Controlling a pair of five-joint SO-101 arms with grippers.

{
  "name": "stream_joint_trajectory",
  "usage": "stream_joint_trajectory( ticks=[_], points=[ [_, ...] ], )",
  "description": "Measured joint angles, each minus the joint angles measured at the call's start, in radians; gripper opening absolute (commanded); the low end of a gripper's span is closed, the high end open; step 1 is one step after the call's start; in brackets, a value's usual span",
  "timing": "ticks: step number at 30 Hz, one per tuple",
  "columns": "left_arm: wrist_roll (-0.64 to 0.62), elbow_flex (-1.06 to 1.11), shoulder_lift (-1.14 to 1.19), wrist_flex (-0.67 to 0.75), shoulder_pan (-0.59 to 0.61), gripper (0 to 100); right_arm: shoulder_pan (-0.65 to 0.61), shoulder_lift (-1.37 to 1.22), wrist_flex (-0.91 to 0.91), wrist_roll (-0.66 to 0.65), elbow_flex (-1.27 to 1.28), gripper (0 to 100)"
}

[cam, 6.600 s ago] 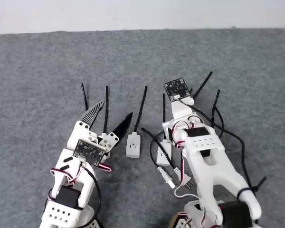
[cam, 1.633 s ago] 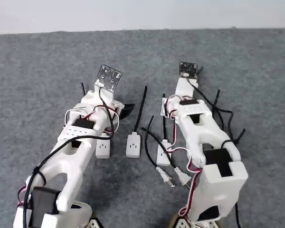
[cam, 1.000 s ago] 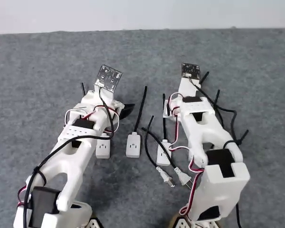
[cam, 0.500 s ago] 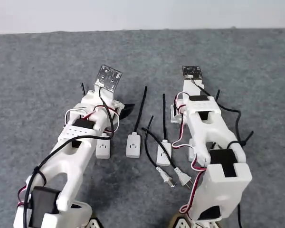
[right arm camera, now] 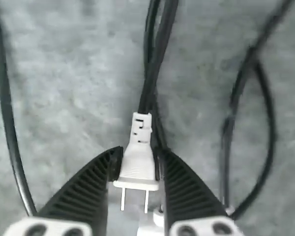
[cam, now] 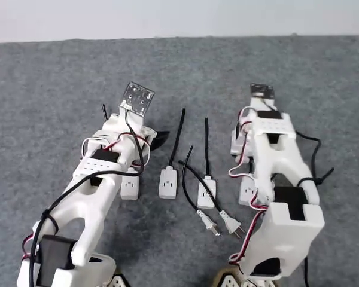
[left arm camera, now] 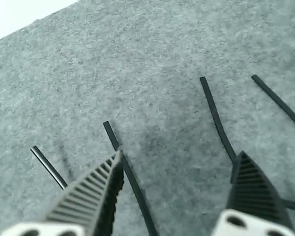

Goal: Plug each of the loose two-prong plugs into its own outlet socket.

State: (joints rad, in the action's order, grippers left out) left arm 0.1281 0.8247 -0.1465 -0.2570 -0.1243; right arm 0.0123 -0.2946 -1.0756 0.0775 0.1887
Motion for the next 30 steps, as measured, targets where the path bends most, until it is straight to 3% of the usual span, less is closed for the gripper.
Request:
stream_joint_trajectory(
  ticks=[6, 13, 21, 30],
  points=[
    [0.017, 0.0, 0.0, 0.0, 0.0, 33, 0.006, 0.046, -0.12, -0.032, -0.072, 0.9],
    [-0.003, 0.072, -0.068, 0.005, -0.006, 33, -0.04, 0.311, -0.172, -0.044, -0.077, 0.9],
    [-0.02, 0.434, -0.529, 0.117, -0.103, 33, -0.316, 0.631, -0.138, -0.023, 0.063, 0.9],
    [-0.02, 0.606, -1.073, -0.034, -0.187, 33, -0.416, 0.97, 0.121, 0.021, 0.442, 0.8]
  ],
)
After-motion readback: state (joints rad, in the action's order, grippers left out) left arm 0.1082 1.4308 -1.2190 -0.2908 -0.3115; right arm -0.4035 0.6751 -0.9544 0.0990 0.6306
